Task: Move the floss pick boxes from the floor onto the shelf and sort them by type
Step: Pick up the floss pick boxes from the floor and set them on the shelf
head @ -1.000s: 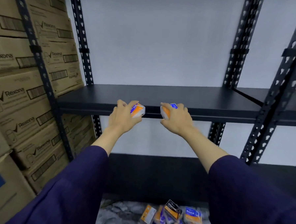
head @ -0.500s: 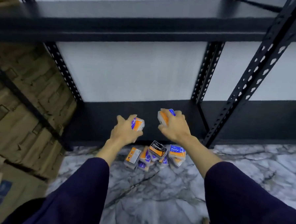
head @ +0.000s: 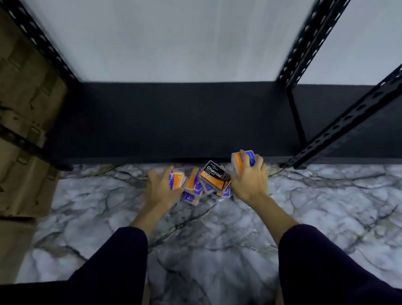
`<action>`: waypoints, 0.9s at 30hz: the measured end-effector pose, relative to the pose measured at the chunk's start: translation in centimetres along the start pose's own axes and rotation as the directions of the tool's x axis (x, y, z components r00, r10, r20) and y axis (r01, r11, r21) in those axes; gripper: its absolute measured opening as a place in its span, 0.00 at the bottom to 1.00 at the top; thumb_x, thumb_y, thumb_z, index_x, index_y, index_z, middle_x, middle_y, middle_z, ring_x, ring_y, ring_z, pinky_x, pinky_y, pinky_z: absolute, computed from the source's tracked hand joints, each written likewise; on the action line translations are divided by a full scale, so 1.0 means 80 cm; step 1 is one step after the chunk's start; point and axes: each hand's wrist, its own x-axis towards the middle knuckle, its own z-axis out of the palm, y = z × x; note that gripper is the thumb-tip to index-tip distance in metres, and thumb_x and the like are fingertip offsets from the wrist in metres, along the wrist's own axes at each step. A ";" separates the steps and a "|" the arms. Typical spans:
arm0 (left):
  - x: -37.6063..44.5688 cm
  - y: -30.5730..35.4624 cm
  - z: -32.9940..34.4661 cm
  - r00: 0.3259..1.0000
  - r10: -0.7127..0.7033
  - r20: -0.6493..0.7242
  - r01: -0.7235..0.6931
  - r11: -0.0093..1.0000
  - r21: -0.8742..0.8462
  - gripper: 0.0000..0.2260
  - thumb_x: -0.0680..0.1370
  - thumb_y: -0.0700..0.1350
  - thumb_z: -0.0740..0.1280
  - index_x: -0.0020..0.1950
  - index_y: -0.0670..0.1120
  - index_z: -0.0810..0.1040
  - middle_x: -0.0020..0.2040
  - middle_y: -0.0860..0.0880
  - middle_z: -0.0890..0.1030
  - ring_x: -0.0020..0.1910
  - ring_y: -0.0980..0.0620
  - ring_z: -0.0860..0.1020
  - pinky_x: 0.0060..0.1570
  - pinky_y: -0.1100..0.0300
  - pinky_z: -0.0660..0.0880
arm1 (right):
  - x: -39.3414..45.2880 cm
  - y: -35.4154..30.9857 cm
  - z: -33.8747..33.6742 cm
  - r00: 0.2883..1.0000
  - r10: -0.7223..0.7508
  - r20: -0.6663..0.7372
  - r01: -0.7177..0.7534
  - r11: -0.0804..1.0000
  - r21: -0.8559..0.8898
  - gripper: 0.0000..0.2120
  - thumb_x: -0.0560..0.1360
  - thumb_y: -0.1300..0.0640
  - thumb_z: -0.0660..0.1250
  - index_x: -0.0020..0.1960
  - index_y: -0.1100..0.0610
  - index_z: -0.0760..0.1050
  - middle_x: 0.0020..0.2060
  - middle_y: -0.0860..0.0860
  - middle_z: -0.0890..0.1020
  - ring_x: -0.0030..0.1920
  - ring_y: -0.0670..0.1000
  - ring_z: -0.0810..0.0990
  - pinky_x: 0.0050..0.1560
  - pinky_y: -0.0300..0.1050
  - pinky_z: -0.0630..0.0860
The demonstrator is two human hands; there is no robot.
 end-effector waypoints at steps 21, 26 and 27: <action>0.050 0.081 0.035 0.778 0.464 0.424 -0.528 0.848 0.041 0.42 0.68 0.55 0.76 0.76 0.57 0.59 0.78 0.53 0.52 0.75 0.48 0.53 0.69 0.44 0.63 | 0.035 0.061 0.003 0.968 0.077 0.239 -0.123 0.975 0.185 0.30 0.74 0.45 0.68 0.73 0.44 0.61 0.65 0.56 0.62 0.60 0.58 0.73 0.58 0.50 0.76; 0.056 0.089 0.049 0.801 0.461 0.382 -0.556 0.809 0.189 0.37 0.69 0.49 0.76 0.74 0.52 0.63 0.69 0.50 0.62 0.66 0.47 0.65 0.62 0.49 0.70 | 0.037 0.058 0.005 0.941 0.245 0.231 -0.290 0.939 0.186 0.35 0.70 0.37 0.69 0.68 0.54 0.62 0.64 0.59 0.64 0.56 0.59 0.75 0.54 0.52 0.75; 0.057 0.088 0.050 0.809 0.466 0.359 -0.549 0.816 0.180 0.35 0.69 0.50 0.77 0.71 0.52 0.65 0.66 0.50 0.63 0.64 0.48 0.67 0.59 0.51 0.71 | 0.036 0.057 0.007 0.935 0.281 0.217 -0.317 0.937 0.151 0.39 0.69 0.35 0.69 0.69 0.56 0.60 0.64 0.58 0.64 0.58 0.59 0.74 0.54 0.53 0.74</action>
